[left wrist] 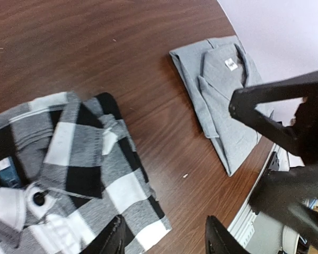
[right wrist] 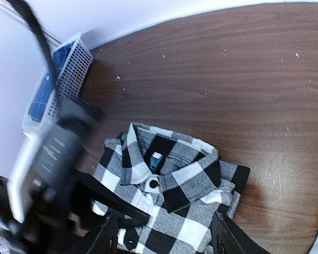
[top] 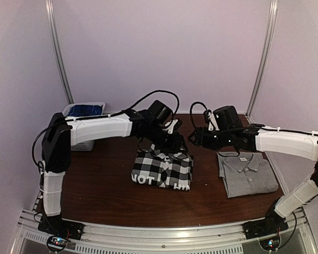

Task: Fold and stack the long sleeve shirts
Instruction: Turn over the square-folded shirt at the center of the board, then move the square-folded shirt to the center of the board.

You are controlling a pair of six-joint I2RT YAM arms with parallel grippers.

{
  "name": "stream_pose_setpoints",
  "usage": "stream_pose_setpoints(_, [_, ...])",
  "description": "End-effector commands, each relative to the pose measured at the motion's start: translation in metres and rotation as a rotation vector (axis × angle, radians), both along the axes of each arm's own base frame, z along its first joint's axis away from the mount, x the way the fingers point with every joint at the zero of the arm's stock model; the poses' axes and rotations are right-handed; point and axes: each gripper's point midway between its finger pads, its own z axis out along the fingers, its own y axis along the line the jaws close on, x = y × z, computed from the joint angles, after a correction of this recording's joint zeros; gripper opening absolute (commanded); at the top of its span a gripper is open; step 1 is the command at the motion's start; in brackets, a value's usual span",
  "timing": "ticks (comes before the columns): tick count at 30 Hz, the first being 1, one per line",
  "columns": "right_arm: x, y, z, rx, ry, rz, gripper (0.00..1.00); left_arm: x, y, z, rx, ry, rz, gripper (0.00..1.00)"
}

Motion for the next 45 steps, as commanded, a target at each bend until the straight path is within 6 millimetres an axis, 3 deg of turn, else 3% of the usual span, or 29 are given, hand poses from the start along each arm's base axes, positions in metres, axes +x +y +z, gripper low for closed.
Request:
stream_pose_setpoints(1, [-0.012,-0.015,-0.026,-0.082,0.052,-0.011,0.61,0.035,0.052,0.045,-0.047,-0.102,0.127,0.52])
stream_pose_setpoints(5, [-0.023,-0.017,-0.047,-0.087,0.101,-0.003,0.61,0.042,0.11,0.037,-0.037,-0.092,0.187,0.52])
stream_pose_setpoints(8, [-0.033,-0.018,-0.067,-0.099,0.146,0.013,0.61,0.041,0.147,0.019,-0.016,-0.074,0.21,0.53])
stream_pose_setpoints(13, [-0.043,-0.009,-0.095,-0.08,0.21,0.051,0.62,0.029,0.189,-0.023,0.025,-0.003,0.197,0.57])
stream_pose_setpoints(15, [-0.043,-0.003,-0.105,-0.071,0.229,0.063,0.62,0.025,0.195,-0.034,0.014,0.018,0.185,0.59])
stream_pose_setpoints(22, [-0.038,0.009,-0.133,-0.064,0.279,0.081,0.63,0.016,0.189,-0.06,-0.024,0.074,0.116,0.64])
stream_pose_setpoints(34, [-0.038,0.013,-0.164,-0.094,0.333,0.077,0.57,0.022,0.191,-0.095,0.048,0.104,0.119,0.62])
stream_pose_setpoints(37, [-0.035,0.026,-0.162,-0.08,0.317,0.099,0.54,0.02,0.186,-0.098,0.042,0.12,0.109,0.54])
stream_pose_setpoints(39, [-0.034,0.034,-0.163,-0.083,0.316,0.115,0.49,0.019,0.182,-0.096,0.042,0.125,0.101,0.43])
stream_pose_setpoints(45, [-0.023,0.057,-0.142,-0.075,0.276,0.161,0.16,0.017,0.179,-0.066,0.038,0.109,0.101,0.02])
